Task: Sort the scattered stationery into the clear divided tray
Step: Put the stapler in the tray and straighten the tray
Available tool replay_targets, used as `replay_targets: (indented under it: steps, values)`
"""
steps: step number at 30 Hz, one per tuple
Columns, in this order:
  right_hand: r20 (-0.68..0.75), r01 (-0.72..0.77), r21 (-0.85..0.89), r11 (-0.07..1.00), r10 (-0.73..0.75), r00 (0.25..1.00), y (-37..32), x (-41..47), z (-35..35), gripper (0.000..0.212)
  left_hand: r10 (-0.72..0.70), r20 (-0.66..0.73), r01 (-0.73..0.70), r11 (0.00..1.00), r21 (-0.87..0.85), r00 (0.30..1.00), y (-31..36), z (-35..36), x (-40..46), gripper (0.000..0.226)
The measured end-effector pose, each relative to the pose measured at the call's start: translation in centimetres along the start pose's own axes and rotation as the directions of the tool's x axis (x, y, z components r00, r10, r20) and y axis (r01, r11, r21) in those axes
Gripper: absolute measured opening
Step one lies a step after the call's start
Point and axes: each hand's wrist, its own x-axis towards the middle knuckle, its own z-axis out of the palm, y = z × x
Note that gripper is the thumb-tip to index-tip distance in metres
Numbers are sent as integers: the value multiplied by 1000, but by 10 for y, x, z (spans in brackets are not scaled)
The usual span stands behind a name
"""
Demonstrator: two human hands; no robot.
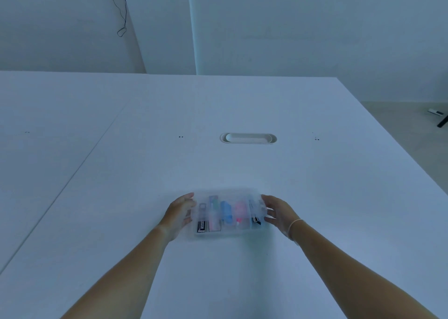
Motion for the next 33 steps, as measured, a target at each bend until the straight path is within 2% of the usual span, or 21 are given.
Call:
replay_targets:
  steps: [4,9,16,21,23,25,27,33]
  values:
    - [14,42,-157,987,-40,999,9,-7,0,46,31,49,-39,983,181,998,-8,1,-1,60]
    - [24,96,-330,939,-93,995,14,-8,2,57,39,52,-52,965,258,998,-6,3,-4,68]
    - [8,136,-444,886,-147,989,18,-9,5,59,48,39,-58,941,334,998,-7,4,-1,76]
    - [4,149,-458,877,-165,986,19,-8,5,58,55,22,-59,931,361,998,-9,5,-1,76]
    - [4,152,-469,870,-170,985,19,-8,5,58,56,3,-53,930,364,998,-8,7,-2,69]
    - [-4,150,-472,868,-173,985,19,-7,5,59,66,-1,-61,928,369,998,-8,9,-2,48]
    - [-17,144,-457,877,-171,985,18,-4,4,58,68,1,-63,928,368,998,-7,10,0,38]
    - [-83,134,-383,914,-178,981,6,6,-1,53,87,6,-83,923,375,996,11,22,18,39]
